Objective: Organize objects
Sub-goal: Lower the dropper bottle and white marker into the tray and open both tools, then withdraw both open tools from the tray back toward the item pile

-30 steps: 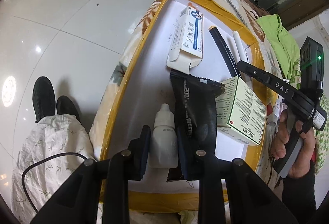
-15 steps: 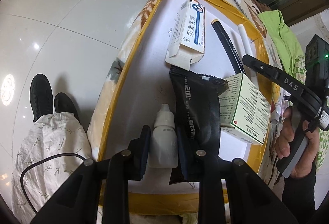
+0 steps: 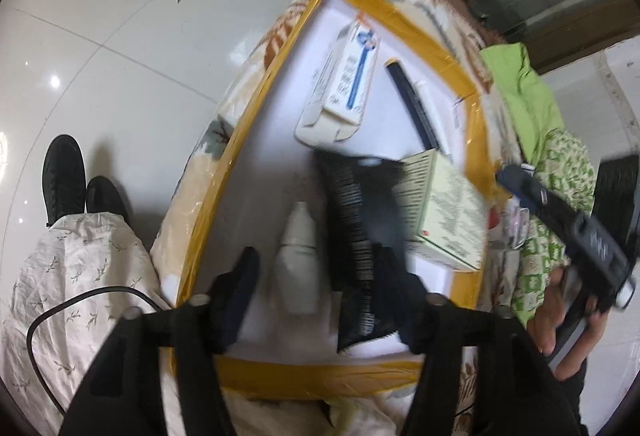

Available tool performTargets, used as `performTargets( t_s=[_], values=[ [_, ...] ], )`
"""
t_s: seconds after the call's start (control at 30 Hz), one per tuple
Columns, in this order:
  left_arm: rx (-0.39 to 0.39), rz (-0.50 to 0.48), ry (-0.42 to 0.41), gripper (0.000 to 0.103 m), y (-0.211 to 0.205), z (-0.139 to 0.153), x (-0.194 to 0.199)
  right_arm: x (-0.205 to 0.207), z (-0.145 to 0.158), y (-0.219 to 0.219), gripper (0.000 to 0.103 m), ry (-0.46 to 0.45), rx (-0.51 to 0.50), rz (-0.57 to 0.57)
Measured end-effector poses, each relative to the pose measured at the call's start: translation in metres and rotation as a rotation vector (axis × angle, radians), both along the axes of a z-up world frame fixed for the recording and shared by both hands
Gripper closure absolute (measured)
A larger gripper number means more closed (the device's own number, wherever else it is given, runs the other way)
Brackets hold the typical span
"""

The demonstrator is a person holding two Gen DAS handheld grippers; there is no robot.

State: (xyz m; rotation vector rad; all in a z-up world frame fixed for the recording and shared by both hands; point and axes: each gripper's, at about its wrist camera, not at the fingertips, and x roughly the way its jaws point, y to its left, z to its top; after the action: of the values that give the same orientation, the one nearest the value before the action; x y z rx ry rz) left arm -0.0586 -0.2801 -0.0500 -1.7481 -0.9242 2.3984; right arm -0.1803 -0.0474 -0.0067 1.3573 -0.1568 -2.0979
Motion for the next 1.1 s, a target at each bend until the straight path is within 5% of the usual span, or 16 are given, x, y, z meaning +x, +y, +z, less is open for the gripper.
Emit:
performTargets(
  t_s=[0.17,0.43,0.77,1.1],
  values=[
    [-0.052,-0.033,0.115,0.038,0.033,0.043,0.017,0.047,0.012,0.032,0.060,0.008,-0.075,0.023],
    [-0.109,-0.097,0.278,0.038,0.126,0.084,0.028,0.100,-0.001,0.098,0.060,-0.023,-0.053,-0.038],
    [-0.126,-0.149,0.251,0.038,0.224,0.052,0.013,0.129,-0.033,0.178,0.060,-0.079,-0.022,-0.144],
    [-0.173,-0.177,0.310,0.038,0.251,0.027,0.006,0.126,-0.047,0.216,0.060,-0.091,-0.003,-0.216]
  ],
)
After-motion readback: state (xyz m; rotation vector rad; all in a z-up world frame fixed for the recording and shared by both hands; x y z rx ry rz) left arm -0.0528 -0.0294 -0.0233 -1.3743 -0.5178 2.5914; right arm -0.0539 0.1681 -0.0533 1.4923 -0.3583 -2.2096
